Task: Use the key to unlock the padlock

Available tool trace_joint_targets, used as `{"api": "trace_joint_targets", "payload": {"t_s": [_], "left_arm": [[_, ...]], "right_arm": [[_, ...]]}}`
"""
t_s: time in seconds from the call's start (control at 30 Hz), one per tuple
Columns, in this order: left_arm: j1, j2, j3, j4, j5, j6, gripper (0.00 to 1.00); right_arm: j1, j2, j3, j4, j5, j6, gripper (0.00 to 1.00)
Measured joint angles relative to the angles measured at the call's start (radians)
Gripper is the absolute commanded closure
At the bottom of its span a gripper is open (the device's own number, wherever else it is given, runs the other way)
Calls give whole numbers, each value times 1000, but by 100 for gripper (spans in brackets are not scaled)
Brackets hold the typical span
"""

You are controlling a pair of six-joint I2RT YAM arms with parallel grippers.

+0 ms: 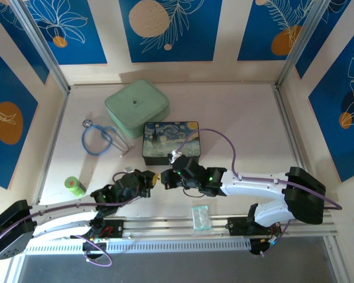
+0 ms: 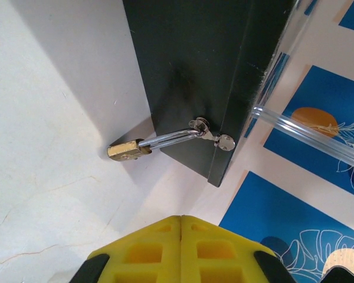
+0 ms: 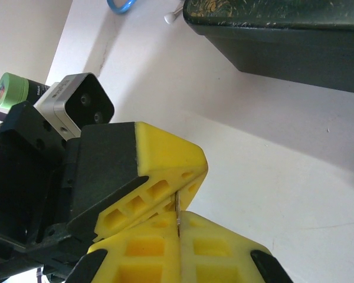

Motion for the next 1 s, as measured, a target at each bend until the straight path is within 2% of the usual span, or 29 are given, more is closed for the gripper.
{"api": "trace_joint_targets", "payload": {"t_s": [0.03,0.07,0.13,0.23,0.33,0.43,0.57,0.67,0.83,1.0], "left_arm": [[0,-2,0,-3,0,2,100],[0,-4,2,-5,-1,9,100],[1,-8,10,-19,-4,43,100],[12,-16,48,-61,-9,173,100],[35,-18,117,-98,-5,357,100],[49,-31,142,-65,-5,535,100],[58,-55,142,-21,-8,790,100],[59,-81,142,38,-2,956,100],[60,-112,144,157,51,1161,100],[60,-105,146,275,111,1248,100]], "right_arm": [[0,0,0,1,0,-3,83],[-3,0,0,2,-1,-4,63],[-11,0,0,5,-12,-8,32],[-58,-25,-25,34,-59,9,0],[-138,-83,-82,80,-132,39,1],[-224,-133,-130,147,-237,60,1],[-304,-200,-215,291,-363,93,13],[-330,-245,-263,372,-422,103,17],[-339,-246,-259,461,-509,87,24],[-333,-197,-245,589,-576,81,36]]}}
